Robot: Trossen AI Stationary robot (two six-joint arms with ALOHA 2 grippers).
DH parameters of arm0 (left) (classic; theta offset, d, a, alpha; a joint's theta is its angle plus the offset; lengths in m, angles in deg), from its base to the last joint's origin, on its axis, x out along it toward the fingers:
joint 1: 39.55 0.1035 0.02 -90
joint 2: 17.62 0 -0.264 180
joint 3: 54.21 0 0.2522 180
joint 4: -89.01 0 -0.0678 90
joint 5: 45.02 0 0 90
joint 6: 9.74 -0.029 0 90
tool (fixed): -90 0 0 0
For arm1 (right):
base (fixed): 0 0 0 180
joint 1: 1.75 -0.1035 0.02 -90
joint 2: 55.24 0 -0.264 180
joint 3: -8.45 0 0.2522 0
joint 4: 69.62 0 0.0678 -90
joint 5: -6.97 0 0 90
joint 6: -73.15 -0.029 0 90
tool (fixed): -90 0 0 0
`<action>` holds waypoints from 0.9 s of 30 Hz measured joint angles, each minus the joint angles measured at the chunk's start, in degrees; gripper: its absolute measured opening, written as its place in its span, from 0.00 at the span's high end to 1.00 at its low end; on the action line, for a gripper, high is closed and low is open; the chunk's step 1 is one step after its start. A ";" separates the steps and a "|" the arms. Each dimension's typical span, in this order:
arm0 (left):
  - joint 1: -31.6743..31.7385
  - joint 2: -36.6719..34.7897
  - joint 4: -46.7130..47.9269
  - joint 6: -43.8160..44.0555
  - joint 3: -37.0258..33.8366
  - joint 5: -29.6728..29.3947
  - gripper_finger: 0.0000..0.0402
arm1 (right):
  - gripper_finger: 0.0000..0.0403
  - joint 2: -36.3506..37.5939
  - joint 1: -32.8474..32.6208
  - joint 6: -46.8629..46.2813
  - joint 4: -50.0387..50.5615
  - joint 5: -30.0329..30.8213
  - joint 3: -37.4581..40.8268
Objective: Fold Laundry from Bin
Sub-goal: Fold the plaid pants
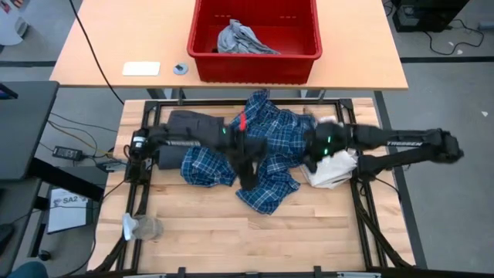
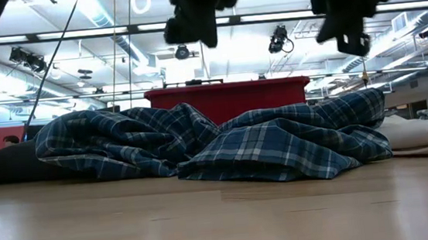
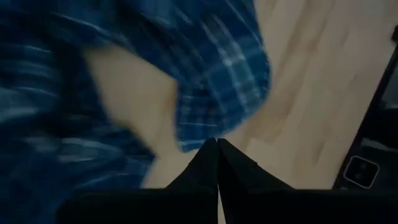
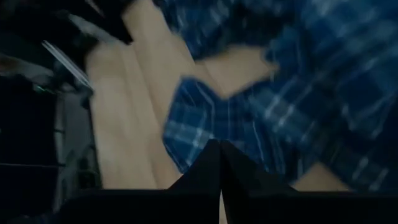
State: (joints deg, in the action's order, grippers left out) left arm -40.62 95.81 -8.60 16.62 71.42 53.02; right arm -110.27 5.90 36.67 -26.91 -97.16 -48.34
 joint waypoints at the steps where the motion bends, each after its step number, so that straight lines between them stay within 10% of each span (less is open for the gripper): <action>1: -0.93 0.00 -2.17 1.11 -2.42 0.12 0.99 | 0.99 -0.29 -3.31 -1.76 -0.70 2.41 0.99; 16: -8.48 -0.01 -18.35 0.29 -15.21 -6.87 0.99 | 1.00 -16.85 -32.38 -31.96 -9.68 27.99 1.09; 27: -10.31 0.00 -36.73 1.93 -29.34 -8.95 0.99 | 1.00 -35.02 -43.59 -39.67 -10.46 33.60 -7.21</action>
State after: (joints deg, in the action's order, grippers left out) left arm -50.93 95.81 -45.34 18.56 42.08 44.07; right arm -145.30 -37.69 -3.00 -37.38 -63.56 -55.55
